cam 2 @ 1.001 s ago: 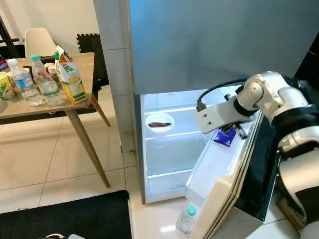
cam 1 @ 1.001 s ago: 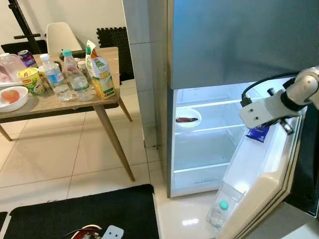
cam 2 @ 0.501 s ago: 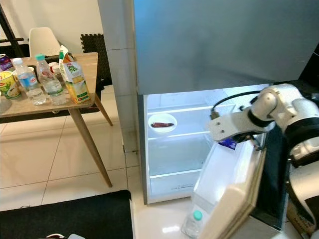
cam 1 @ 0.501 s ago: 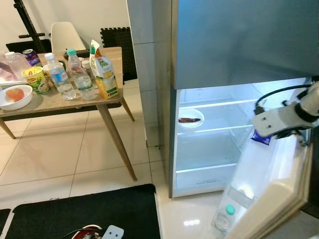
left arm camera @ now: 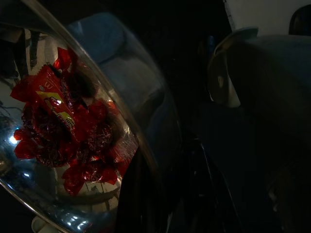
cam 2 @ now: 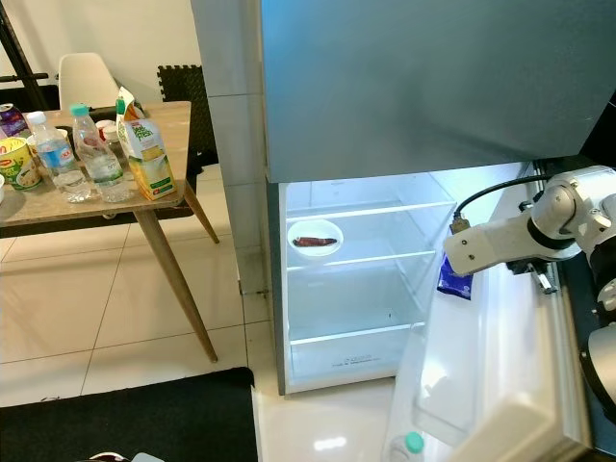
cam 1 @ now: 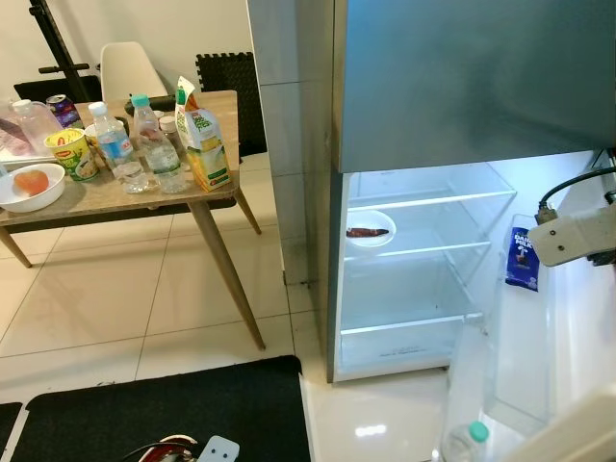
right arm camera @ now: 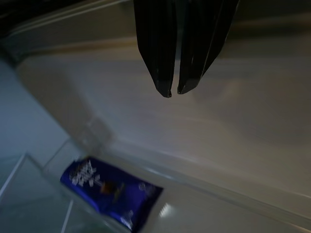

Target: Restocking fridge

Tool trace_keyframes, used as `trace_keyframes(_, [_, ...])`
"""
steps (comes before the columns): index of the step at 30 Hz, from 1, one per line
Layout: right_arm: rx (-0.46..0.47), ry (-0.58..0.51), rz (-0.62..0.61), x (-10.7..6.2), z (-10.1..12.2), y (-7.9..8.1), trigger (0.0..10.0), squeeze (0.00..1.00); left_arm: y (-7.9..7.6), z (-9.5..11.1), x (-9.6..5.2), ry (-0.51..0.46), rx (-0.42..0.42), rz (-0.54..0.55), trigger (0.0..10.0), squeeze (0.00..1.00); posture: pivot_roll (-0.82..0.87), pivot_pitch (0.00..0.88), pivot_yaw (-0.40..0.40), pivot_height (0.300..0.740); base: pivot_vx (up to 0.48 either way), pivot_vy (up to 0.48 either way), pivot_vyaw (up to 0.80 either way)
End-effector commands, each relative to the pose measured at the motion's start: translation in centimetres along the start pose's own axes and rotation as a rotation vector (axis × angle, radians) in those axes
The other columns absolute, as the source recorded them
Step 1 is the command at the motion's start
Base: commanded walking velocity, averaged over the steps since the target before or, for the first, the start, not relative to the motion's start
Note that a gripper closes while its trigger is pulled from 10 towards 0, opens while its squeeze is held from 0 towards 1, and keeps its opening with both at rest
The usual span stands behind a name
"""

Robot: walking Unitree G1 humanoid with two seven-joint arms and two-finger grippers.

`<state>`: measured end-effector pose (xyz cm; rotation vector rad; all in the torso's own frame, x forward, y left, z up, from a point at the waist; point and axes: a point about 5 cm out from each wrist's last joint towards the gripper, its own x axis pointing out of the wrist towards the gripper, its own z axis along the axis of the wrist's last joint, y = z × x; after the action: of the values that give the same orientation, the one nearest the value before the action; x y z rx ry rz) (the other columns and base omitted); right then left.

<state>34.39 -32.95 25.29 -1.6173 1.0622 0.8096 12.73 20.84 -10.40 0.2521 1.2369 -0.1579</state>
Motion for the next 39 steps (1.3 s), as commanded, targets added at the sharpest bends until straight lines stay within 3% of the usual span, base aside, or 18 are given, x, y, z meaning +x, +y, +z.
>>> trace_keyframes(1, [0.051,0.068,0.020,0.1,-1.6,0.9,10.0,0.00,-0.8,-0.3,0.1,0.007,-0.014,-0.021,10.0,0.00,-0.10,0.000,-0.025,0.740,0.000,0.000,0.00])
trace_keyframes(6, [0.159,0.152,-0.016,0.7,-3.8,2.2,10.0,0.00,-0.7,-0.3,0.1,0.009,-0.013,-0.018,10.0,0.00,-0.10,0.000,-0.020,0.740,0.000,0.000,0.00])
trace_keyframes(14, [0.213,0.234,-0.078,0.6,-5.4,2.7,10.0,0.00,-0.6,-0.3,0.1,0.008,-0.013,-0.017,10.0,0.00,-0.10,0.000,-0.018,0.740,0.000,0.000,0.00])
trace_keyframes(33, [0.204,0.312,-0.242,1.2,-5.4,1.9,10.0,0.00,-0.6,-0.3,0.1,0.007,-0.015,-0.017,10.0,0.00,-0.10,0.000,-0.020,0.740,0.000,0.000,0.00])
trace_keyframes(36, [0.241,0.247,-0.238,1.6,-4.9,2.0,10.0,0.00,-0.6,-0.3,0.1,0.007,-0.015,-0.017,10.0,0.00,-0.10,0.000,-0.020,0.740,0.000,0.000,0.00])
trace_keyframes(39, [0.263,0.103,-0.205,2.5,-3.2,2.0,10.0,0.00,-0.5,-0.3,0.0,0.008,-0.014,-0.017,10.0,0.00,-0.10,0.000,-0.018,0.740,0.000,0.000,0.00])
